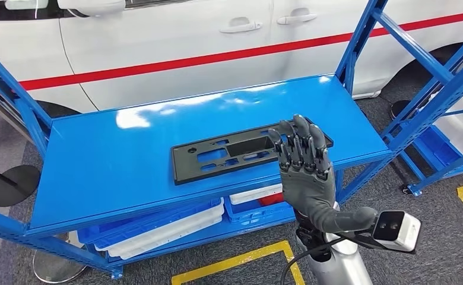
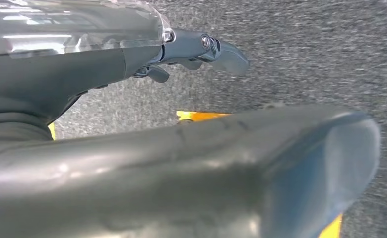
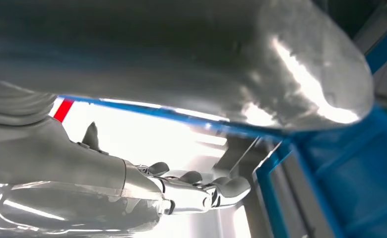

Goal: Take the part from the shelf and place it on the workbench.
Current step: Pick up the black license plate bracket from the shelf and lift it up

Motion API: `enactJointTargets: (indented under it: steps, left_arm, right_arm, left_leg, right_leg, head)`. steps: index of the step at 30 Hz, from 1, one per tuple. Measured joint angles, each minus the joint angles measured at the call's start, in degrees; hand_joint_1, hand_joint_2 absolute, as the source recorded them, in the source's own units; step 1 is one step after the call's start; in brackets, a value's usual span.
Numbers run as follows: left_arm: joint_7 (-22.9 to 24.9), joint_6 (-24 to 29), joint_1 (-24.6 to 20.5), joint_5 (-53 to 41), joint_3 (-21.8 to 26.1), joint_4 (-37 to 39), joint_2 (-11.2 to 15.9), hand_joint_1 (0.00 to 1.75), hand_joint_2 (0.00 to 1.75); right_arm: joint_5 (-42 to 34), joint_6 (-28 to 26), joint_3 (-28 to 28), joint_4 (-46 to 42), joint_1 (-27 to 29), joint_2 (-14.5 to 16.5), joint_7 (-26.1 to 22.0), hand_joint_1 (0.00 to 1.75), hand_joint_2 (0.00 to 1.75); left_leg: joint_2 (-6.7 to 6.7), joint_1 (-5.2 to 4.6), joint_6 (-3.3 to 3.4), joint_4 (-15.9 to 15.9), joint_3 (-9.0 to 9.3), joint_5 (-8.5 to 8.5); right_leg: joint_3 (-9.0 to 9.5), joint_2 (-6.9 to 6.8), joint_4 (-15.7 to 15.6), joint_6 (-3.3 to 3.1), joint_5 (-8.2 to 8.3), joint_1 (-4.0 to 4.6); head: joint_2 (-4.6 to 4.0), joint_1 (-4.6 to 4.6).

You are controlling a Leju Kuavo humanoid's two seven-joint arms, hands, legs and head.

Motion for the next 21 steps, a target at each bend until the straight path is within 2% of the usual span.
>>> enactJointTargets:
  steps: [1, 2, 3, 6, 8, 9, 11, 12, 13, 14, 16, 17, 18, 20, 21]
  left_arm:
    - [-0.12, -0.04, 0.01, -0.13, -0.01, 0.01, 0.03, 0.00, 0.00]
    - [-0.23, -0.08, 0.00, -0.25, -0.02, 0.01, 0.04, 0.00, 0.00]
    - [-0.30, -0.12, 0.00, -0.31, -0.03, 0.02, 0.05, 0.00, 0.00]
    - [-0.31, 0.02, 0.26, -0.25, -0.03, 0.02, 0.08, 0.00, 0.00]
    - [-0.29, 0.24, 0.40, -0.15, -0.01, 0.01, 0.15, 0.00, 0.00]
    - [-0.30, 0.29, 0.38, -0.11, -0.01, 0.01, 0.19, 0.00, 0.00]
    - [-0.30, 0.30, 0.35, -0.09, 0.00, 0.00, 0.24, 0.00, 0.00]
    - [-0.29, 0.28, 0.37, -0.09, 0.00, 0.00, 0.24, 0.00, 0.00]
    - [-0.28, 0.27, 0.39, -0.09, 0.00, 0.00, 0.25, 0.00, 0.00]
    - [-0.28, 0.27, 0.40, -0.08, 0.00, 0.00, 0.25, 0.00, 0.00]
    - [-0.28, 0.27, 0.41, -0.08, 0.00, 0.01, 0.23, 0.00, 0.00]
    - [-0.28, 0.28, 0.39, -0.07, 0.00, 0.01, 0.22, 0.00, 0.00]
    - [-0.27, 0.31, 0.37, -0.08, 0.00, 0.02, 0.20, 0.00, 0.00]
    - [-0.25, 0.37, 0.36, -0.09, 0.00, 0.02, 0.18, 0.00, 0.00]
    - [-0.25, 0.40, 0.37, -0.10, 0.00, 0.02, 0.18, 0.00, 0.00]
  right_arm:
    - [0.23, -1.25, 0.25, 0.72, -0.04, -0.21, 0.05, 0.00, 0.00]
    - [0.47, -2.37, 0.41, 1.46, -0.04, -0.48, 0.11, 0.00, 0.00]
    - [0.71, -3.34, 0.57, 2.24, 0.09, -0.81, 0.19, 0.00, 0.00]
    - [1.74, -5.41, 1.40, 4.88, 0.79, -2.01, 0.83, 0.00, 0.00]
    - [2.30, -6.17, 2.23, 6.83, 0.92, -2.70, 1.39, 0.00, 0.00]
    - [2.44, -6.35, 2.57, 7.70, 0.90, -2.97, 1.55, 0.00, 0.00]
    - [2.58, -6.55, 3.15, 9.16, 0.95, -3.38, 1.67, 0.00, 0.00]
    - [2.61, -6.65, 3.38, 9.80, 1.00, -3.56, 1.71, 0.00, 0.00]
    - [2.62, -6.78, 3.62, 10.30, 1.05, -3.70, 1.73, 0.00, 0.00]
    - [2.62, -6.90, 3.81, 10.69, 1.05, -3.86, 1.74, 0.00, 0.00]
    - [2.62, -7.09, 4.13, 11.22, 0.95, -4.12, 1.80, 0.00, 0.00]
    - [2.60, -7.14, 4.23, 11.42, 0.88, -4.22, 1.98, 0.00, 0.44]
    - [2.54, -7.21, 4.35, 11.62, 0.76, -4.27, 2.36, 0.00, 0.87]
    - [3.04, -8.07, 4.78, 12.38, 0.47, -4.36, 3.77, 0.00, 1.75]
    - [4.49, -9.64, 5.18, 13.10, 0.17, -4.37, 4.64, 0.00, 1.75]
  left_leg:
    - [0.02, 0.04, -0.08, -3.33, 1.09, 2.19]
    - [0.00, 0.06, 0.10, -6.22, 2.15, 3.45]
    - [-0.05, 0.01, 0.47, -7.88, 2.78, 3.88]
    - [-0.20, -0.12, 1.71, -8.59, 3.07, 3.35]
    - [-0.15, 0.07, 2.26, -8.83, 3.26, 3.29]
    - [-0.13, 0.16, 2.53, -8.93, 3.36, 3.25]
    - [-0.14, 0.14, 2.87, -8.94, 3.43, 3.05]
    - [-0.16, 0.13, 2.95, -8.93, 3.48, 2.95]
    - [-0.19, 0.12, 2.98, -8.93, 3.61, 2.84]
    - [-0.24, 0.12, 2.96, -8.94, 3.83, 2.70]
    - [-0.34, 0.11, 2.82, -9.02, 4.46, 2.35]
    - [-0.38, 0.05, 2.68, -9.08, 4.68, 2.20]
    - [-0.38, 0.02, 2.46, -9.15, 4.77, 2.12]
    - [-0.35, -0.01, 1.83, -9.39, 4.82, 2.09]
    - [-0.29, -0.07, 1.43, -9.56, 4.92, 2.07]
  right_leg:
    - [0.37, 0.04, 0.42, 0.35, -0.64, -0.03]
    - [0.50, 0.06, 0.97, 0.70, -1.22, 0.00]
    - [0.48, 0.06, 1.40, 1.01, -1.65, 0.08]
    - [0.18, 0.01, 1.89, 1.53, -2.15, 0.22]
    - [-0.71, 0.01, 3.84, 2.05, -3.47, 0.09]
    - [-2.09, 0.01, 6.57, 2.40, -4.89, -0.05]
    - [-6.38, 0.01, 14.34, 2.90, -7.91, -0.31]
    - [-8.37, 0.00, 17.50, 3.01, -8.57, -0.42]
    - [-9.43, 0.00, 18.66, 3.01, -8.05, -0.49]
    - [-9.36, 0.01, 17.48, 2.89, -6.39, -0.53]
    - [-6.46, 0.02, 9.95, 2.27, -1.56, -0.42]
    - [-4.85, 0.02, 6.29, 1.91, 0.05, -0.21]
    - [-3.77, 0.02, 3.75, 1.61, 0.84, 0.02]
    - [-3.23, 0.07, 2.36, 1.30, 0.71, 0.36]
    - [-3.10, 0.11, 1.94, 1.12, 0.79, 0.26]
  head:
    - [0.00, 0.00]
    - [0.00, 0.01]
    - [0.00, 0.01]
    - [0.00, -0.01]
    - [0.00, 0.01]
    - [0.00, 0.02]
    - [0.00, 0.02]
    - [0.00, 0.02]
    - [0.00, 0.02]
    - [0.00, 0.02]
    - [0.00, 0.02]
    - [0.00, 0.02]
    - [0.00, 0.02]
    - [0.00, 0.02]
    - [0.00, 0.02]
